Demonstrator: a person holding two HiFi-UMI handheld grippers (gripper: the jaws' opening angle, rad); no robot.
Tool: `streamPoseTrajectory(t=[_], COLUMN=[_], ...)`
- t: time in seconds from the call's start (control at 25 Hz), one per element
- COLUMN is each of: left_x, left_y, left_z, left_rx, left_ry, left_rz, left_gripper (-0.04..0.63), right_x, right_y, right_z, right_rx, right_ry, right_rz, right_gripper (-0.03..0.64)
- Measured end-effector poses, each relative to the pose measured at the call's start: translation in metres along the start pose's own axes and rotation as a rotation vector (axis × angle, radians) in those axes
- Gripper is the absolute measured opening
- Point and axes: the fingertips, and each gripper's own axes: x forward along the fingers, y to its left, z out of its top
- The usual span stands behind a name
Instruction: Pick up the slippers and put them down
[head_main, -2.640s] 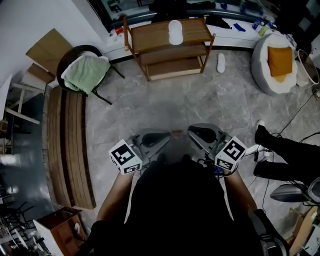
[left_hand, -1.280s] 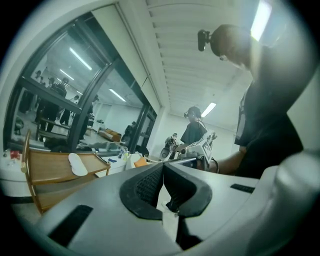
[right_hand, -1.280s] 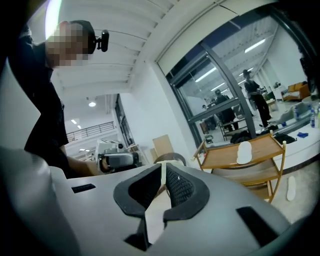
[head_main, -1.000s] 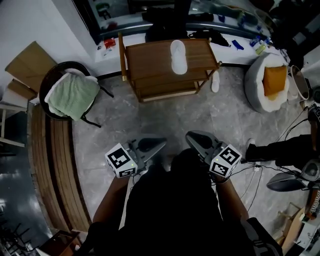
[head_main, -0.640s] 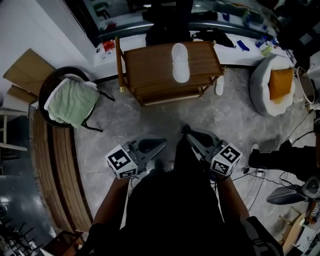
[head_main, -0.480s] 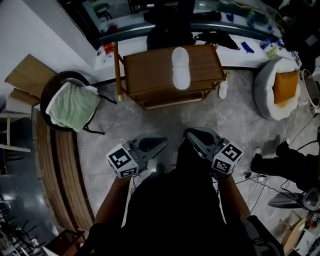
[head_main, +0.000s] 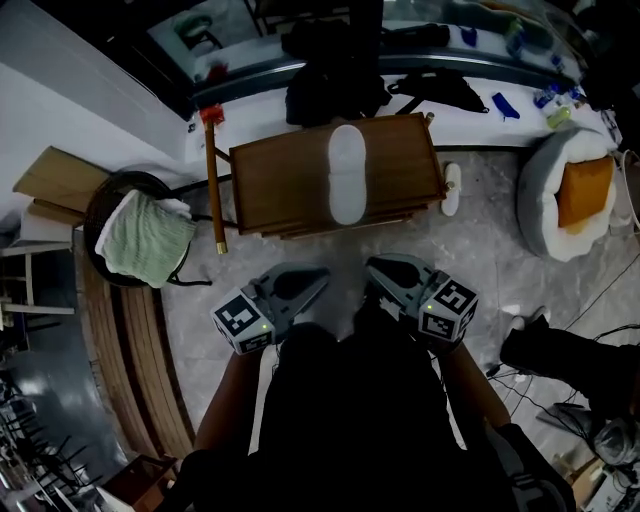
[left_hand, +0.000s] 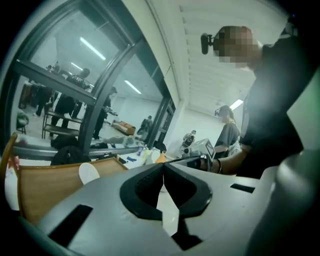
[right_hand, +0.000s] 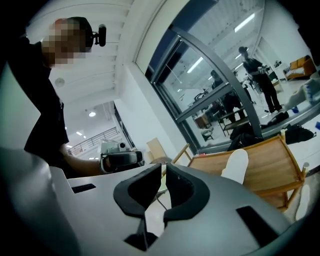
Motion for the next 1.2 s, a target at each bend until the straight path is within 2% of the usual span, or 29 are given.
streamPoseTrajectory(t=[0.16, 0.4, 0.56, 0.72, 1.04, 1.16, 1.2], left_x=[0.02, 0.039, 0.05, 0.055, 0.074, 0.081, 0.083], left_y=[0.023, 0.071, 0.093, 0.119, 0.14, 0.144, 0.146], left_z=[0.011, 0.007, -0.013, -0.032, -0.076, -0.086, -0.089], left_rx=[-0.067, -0.106, -0.12, -0.166, -0.207, -0.228, -0.233], left_ry=[-0.009, 0.009, 0.057, 0.095, 0.151, 0.154, 0.155], left_rz=[0.02, -0.001, -0.071, -0.099, -0.154, -0.162, -0.163], left_gripper=[0.011, 0.011, 0.011, 0.011, 0.011, 0.011, 0.011], right_x=[0.003, 0.024, 0.034, 0.042, 0.051, 0.058, 0.061], right_y=[-0.035, -0.085, -0.11, -0.139, -0.17, -0.182, -0.186], right_z=[0.003, -0.011, -0.03, -0.05, -0.108, -0.127, -0.131], right_rx=[0.083, 0.17, 0.219, 0.262, 0.419, 0.551, 0.584], right_ry=[0.003, 0.021, 0.028, 0.04, 0.081, 0.065, 0.056], right_rz=[0.015, -0.057, -0.123, -0.189, -0.227, -0.219, -0.213], right_gripper=[0.035, 0.035, 0.035, 0.035, 0.04, 0.135, 0.137])
